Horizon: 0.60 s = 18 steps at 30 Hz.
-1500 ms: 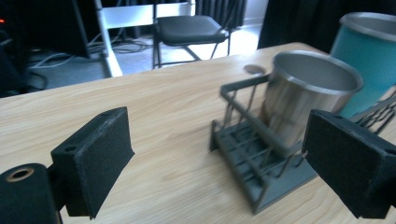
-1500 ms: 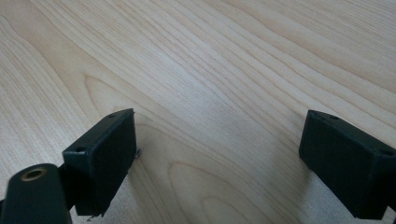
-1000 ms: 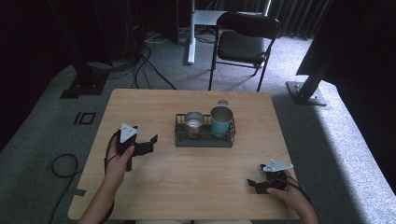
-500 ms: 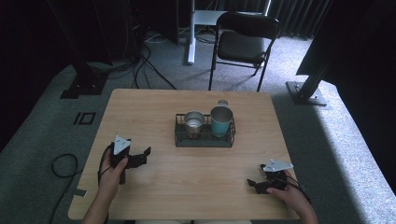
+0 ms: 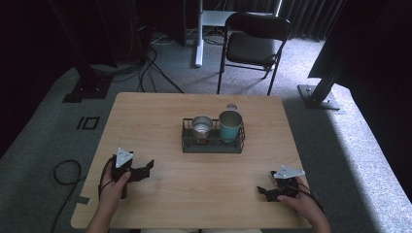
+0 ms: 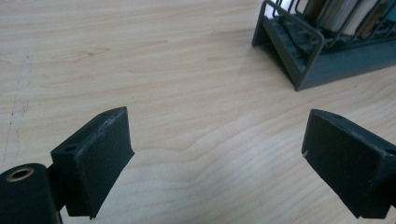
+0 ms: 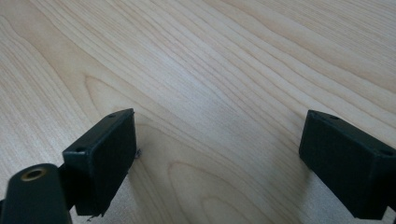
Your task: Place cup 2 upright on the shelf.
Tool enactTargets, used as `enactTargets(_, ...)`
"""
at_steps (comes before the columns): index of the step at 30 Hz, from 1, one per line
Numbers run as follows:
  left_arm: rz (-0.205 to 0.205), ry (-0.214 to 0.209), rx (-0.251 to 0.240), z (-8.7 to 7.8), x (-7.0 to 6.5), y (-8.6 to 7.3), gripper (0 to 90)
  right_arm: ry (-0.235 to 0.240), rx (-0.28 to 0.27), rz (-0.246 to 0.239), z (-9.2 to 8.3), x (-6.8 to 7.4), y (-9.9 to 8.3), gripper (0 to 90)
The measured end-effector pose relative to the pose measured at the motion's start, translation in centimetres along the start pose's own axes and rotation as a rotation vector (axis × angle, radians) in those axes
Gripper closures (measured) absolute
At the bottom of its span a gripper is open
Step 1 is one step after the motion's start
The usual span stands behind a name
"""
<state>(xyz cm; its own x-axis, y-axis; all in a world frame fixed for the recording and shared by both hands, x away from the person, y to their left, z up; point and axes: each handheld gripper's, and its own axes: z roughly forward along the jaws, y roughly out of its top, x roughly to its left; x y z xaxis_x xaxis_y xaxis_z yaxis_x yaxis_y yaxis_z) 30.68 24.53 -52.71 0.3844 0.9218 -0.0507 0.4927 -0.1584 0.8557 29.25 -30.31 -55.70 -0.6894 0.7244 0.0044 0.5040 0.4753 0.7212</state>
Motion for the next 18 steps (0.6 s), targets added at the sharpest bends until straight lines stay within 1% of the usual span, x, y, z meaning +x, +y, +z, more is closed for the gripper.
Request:
enactTargets(3, -0.005, 0.007, 0.010, -0.2, 0.1, -0.5, 9.1, 0.000, 0.000, -0.001, 0.0, 0.0, 0.0, 10.7)
enactTargets(7, 0.001, 0.022, 0.023, -0.6, 0.4, -1.1, 9.1, 0.000, 0.000, -0.001, 0.0, 0.0, 0.0, 10.7)
enactTargets(14, -0.006, 0.038, 0.044, -1.1, 0.9, -2.3, 9.1, 0.000, 0.000, -0.001, 0.0, 0.0, 0.0, 10.7)
enactTargets(15, -0.002, 0.042, 0.050, -1.2, 1.0, -2.4, 9.1, 0.000, -0.001, -0.001, 0.0, 0.0, 0.0, 10.7)
enactTargets(18, -0.013, 0.045, 0.051, -1.6, 1.2, -2.9, 9.1, 0.000, 0.000, -0.001, 0.0, 0.0, 0.0, 10.7)
